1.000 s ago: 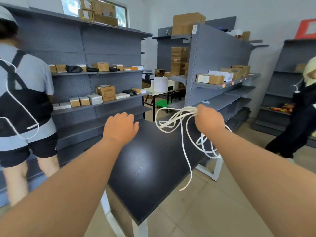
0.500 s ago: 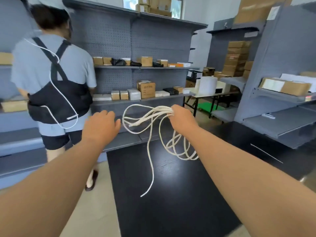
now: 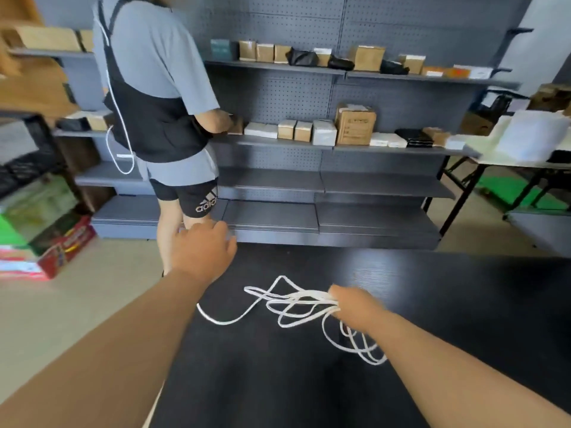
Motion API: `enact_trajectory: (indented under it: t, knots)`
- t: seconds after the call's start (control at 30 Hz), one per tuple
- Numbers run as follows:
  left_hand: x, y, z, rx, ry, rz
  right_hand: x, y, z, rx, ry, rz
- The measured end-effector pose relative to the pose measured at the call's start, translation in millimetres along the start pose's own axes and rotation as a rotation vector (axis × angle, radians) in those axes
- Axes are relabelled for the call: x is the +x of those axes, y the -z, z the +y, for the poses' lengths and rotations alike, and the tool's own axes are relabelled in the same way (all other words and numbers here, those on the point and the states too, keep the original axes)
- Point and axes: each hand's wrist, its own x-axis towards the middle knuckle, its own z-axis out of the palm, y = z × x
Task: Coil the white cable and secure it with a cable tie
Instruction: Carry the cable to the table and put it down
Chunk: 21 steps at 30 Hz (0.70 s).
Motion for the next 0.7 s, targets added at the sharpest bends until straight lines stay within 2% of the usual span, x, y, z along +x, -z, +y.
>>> enact_trajectory:
  t: [0.17, 0.4, 0.7]
  knots:
    - [-22.8, -25.2, 28.1, 0.035, 0.026, -0.11, -12.7, -17.4, 64.5, -0.008, 0.062, -0.101]
    - [-43.3, -35.5, 59.9, 0.05, 0.002, -0.176, -39.4, -19.0, 106.7, -0.026, 0.067, -0.07]
    - [-47.5, -22.3, 76.5, 0.087, -0.066, -0.202, -70.1, 9.0, 140.4, 0.014, -0.086, -0.105]
